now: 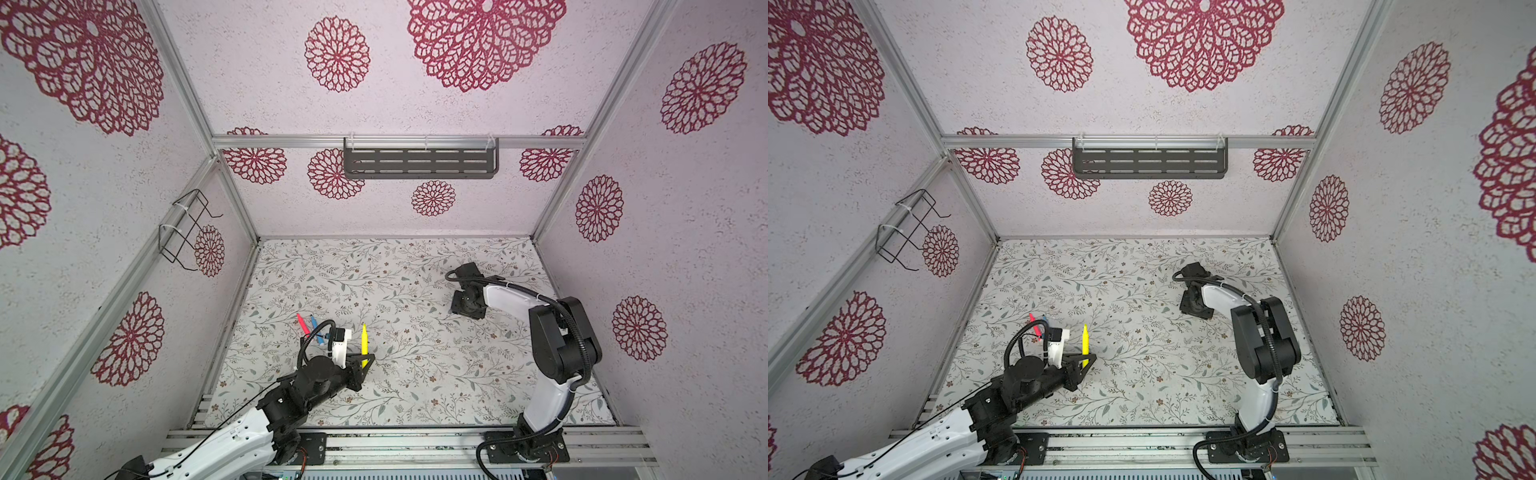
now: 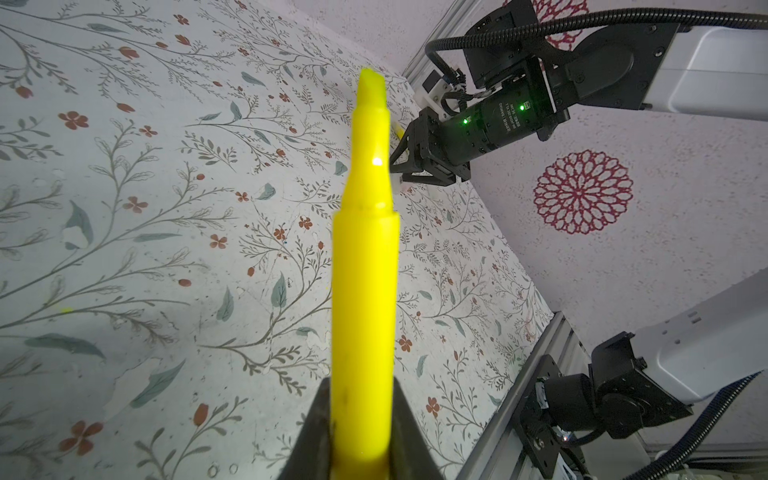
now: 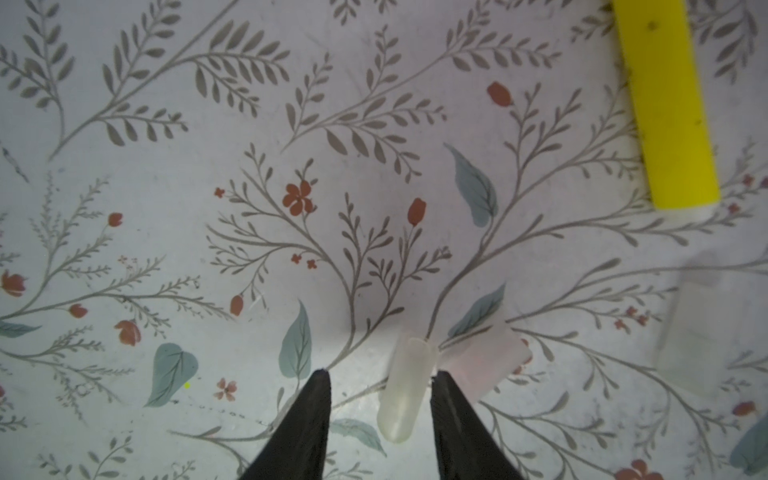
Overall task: Insert the pens into the pen caps
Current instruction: 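Move the open right gripper over the clear caps farther from the robot, then lower the right gripper and close it on a clear cap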
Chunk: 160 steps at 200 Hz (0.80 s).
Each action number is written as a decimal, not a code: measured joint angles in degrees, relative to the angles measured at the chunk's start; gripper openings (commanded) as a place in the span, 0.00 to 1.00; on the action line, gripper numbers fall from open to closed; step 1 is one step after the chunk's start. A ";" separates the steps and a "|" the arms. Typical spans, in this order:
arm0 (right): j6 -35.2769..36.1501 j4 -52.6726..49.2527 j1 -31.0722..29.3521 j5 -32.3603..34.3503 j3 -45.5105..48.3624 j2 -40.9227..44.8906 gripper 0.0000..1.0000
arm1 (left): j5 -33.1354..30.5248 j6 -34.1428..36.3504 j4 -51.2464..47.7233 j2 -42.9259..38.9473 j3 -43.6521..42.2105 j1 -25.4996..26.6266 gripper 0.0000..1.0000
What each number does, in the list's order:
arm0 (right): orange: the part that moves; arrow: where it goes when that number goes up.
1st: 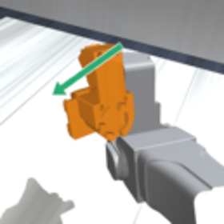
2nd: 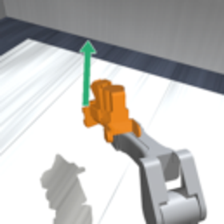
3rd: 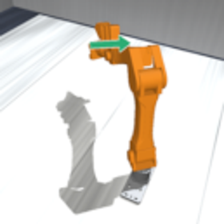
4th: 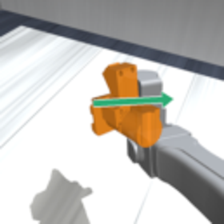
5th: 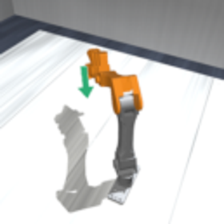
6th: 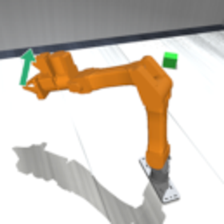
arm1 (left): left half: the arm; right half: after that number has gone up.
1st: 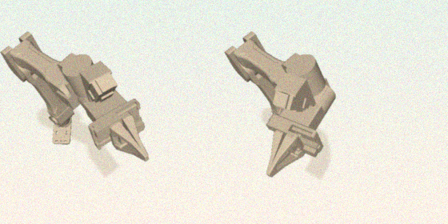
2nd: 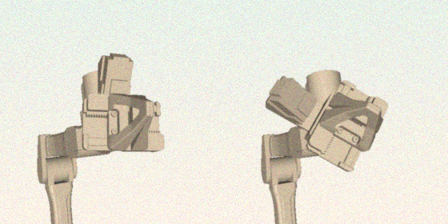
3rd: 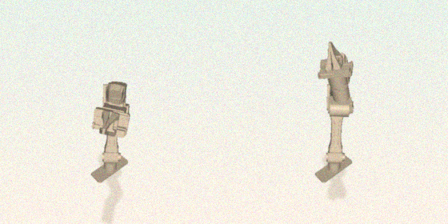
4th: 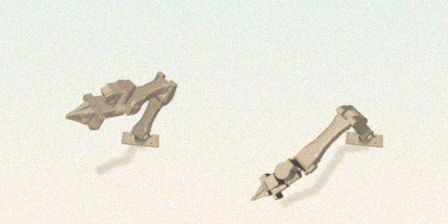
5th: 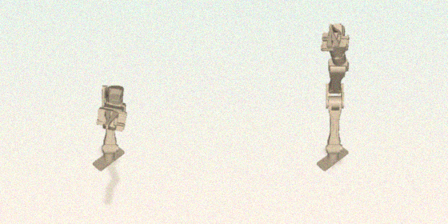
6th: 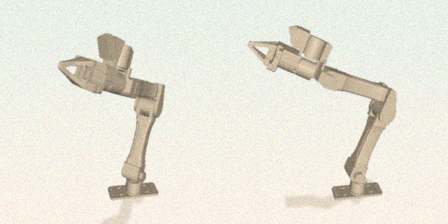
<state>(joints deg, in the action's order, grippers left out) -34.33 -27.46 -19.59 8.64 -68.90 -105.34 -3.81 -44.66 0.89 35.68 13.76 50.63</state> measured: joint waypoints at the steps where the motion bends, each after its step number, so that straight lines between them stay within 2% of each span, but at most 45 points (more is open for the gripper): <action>1: 0.02 0.00 0.00 0.00 0.00 0.02 0.45 | 0.00 -0.02 0.00 0.00 0.00 0.00 0.00; 160: 1.38 -0.61 0.33 0.17 -0.96 -1.57 0.41 | -0.31 -0.02 -0.42 -0.09 0.00 0.00 0.00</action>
<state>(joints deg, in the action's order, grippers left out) -32.95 -28.08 -19.27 8.82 -69.87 -106.91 -4.12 -44.69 0.47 35.59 13.76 50.63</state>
